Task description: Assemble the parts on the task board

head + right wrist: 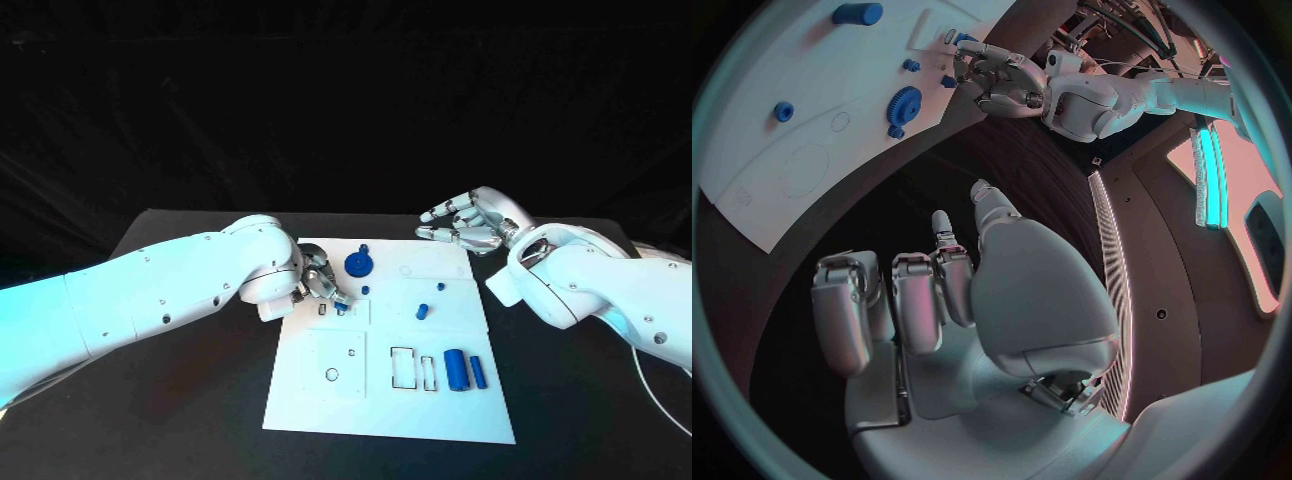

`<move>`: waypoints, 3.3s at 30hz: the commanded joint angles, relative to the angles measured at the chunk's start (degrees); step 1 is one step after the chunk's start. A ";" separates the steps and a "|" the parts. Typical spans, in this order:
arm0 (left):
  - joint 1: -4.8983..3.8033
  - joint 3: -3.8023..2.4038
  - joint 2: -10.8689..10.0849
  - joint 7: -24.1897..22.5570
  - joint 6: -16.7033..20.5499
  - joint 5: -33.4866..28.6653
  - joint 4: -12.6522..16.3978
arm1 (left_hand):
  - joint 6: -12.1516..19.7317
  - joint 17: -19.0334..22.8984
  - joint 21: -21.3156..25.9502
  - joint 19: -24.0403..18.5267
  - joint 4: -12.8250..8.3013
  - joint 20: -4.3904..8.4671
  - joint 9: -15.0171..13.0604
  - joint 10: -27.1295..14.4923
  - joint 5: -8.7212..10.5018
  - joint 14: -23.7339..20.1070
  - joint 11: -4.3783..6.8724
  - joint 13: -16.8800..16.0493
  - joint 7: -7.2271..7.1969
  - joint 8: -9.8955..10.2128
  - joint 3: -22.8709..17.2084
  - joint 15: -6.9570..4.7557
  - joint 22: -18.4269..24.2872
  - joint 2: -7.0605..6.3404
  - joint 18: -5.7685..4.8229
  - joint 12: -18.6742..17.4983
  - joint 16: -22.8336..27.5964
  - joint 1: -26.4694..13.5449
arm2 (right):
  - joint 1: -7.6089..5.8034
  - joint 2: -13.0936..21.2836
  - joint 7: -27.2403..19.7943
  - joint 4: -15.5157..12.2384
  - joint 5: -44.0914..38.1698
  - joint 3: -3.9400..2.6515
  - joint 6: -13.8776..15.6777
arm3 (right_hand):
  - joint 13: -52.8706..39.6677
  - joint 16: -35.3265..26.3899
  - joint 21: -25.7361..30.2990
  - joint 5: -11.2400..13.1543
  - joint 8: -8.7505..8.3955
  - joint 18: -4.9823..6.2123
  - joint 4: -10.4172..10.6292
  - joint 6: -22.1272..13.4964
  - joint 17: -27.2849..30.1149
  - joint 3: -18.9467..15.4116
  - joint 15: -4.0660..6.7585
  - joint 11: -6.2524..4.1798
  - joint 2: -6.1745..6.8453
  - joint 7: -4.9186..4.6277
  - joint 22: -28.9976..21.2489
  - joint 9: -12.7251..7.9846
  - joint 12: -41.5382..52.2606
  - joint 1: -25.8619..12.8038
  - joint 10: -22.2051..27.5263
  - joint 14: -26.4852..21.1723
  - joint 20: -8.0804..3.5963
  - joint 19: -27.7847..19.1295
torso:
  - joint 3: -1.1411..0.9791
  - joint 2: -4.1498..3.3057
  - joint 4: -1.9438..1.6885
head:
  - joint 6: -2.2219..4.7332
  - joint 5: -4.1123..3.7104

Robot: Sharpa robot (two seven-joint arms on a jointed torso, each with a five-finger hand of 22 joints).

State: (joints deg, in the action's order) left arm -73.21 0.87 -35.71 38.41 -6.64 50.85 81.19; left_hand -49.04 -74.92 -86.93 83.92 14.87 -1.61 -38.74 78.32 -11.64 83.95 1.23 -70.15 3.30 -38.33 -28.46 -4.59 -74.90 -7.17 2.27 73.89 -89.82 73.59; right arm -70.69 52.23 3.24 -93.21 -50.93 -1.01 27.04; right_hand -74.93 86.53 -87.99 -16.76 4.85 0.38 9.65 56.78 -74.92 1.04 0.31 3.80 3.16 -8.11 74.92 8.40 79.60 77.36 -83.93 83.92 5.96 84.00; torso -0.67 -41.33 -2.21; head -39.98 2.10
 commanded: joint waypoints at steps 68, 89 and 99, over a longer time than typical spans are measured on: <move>2.70 0.40 0.74 4.29 0.31 9.94 1.72 | -2.61 -15.08 -0.96 4.30 -4.31 0.51 -1.62 1.59 0.46 6.05 1.01 -1.19 -1.66 -1.81 -4.58 -0.78 -11.56 -0.13 -1.40 1.41 -0.18 -11.61 | 0.37 0.50 -0.42 -0.71 0.11 0.05 -0.74 | -8.87 -0.24 0.23 -0.17 0.13 0.75 -0.11 0.47 -9.11 -0.45 0.44 -0.51 -0.55 -0.08 11.01 0.06 -0.10 -0.29 -1.09 4.69 -0.31 2.77 | -0.33 0.14 -0.17 | -0.52 0.58; 2.63 0.39 2.28 4.65 -1.82 9.30 -0.90 | -3.52 -15.08 -1.41 4.69 -3.45 0.71 -1.55 2.23 0.35 6.05 1.26 -2.15 -1.97 -1.78 -3.24 -0.98 -12.33 0.79 -1.58 2.21 -0.18 -12.84 | 0.36 0.85 -0.35 -1.55 0.16 0.05 -0.59 | -8.72 -0.39 0.39 -0.21 0.12 0.82 -0.13 0.48 -8.89 -0.50 0.44 -0.51 -0.56 -0.07 10.74 0.07 -0.36 -0.29 -0.97 4.63 -0.32 2.56 | -0.30 0.13 -0.22 | -0.61 0.44; 2.59 0.39 3.17 4.67 -2.50 8.87 -2.14 | -4.32 -15.08 -1.73 4.97 -2.66 0.86 -1.41 2.84 0.32 6.05 1.45 -2.93 -2.19 -1.66 -2.51 -1.13 -12.88 1.56 -1.72 2.83 -0.18 -14.00 | 0.36 0.91 -0.37 -1.83 0.31 0.05 -0.67 | -8.72 -0.39 0.39 -0.21 0.12 0.82 -0.13 0.48 -8.89 -0.50 0.44 -0.51 -0.56 -0.07 10.74 0.07 -0.36 -0.29 -0.97 4.63 -0.32 2.56 | -0.26 0.08 -0.20 | -0.60 0.45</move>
State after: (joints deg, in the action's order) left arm -71.15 0.87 -32.96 39.95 -6.93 60.77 79.26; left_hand -53.15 -74.92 -88.43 83.93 12.33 -1.21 -40.04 80.63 -11.43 83.97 2.73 -73.04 1.22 -40.36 -31.27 -5.44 -74.91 -5.67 1.74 76.34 -89.82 59.87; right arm -70.36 53.13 3.15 -94.89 -50.53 -0.95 26.92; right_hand -74.93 86.53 -87.99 -16.75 4.85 0.38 9.48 56.78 -74.93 0.88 0.31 3.80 2.93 -8.11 74.92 8.39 79.60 77.13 -83.93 83.92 5.96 84.00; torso -0.95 -41.19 -2.42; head -40.62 2.54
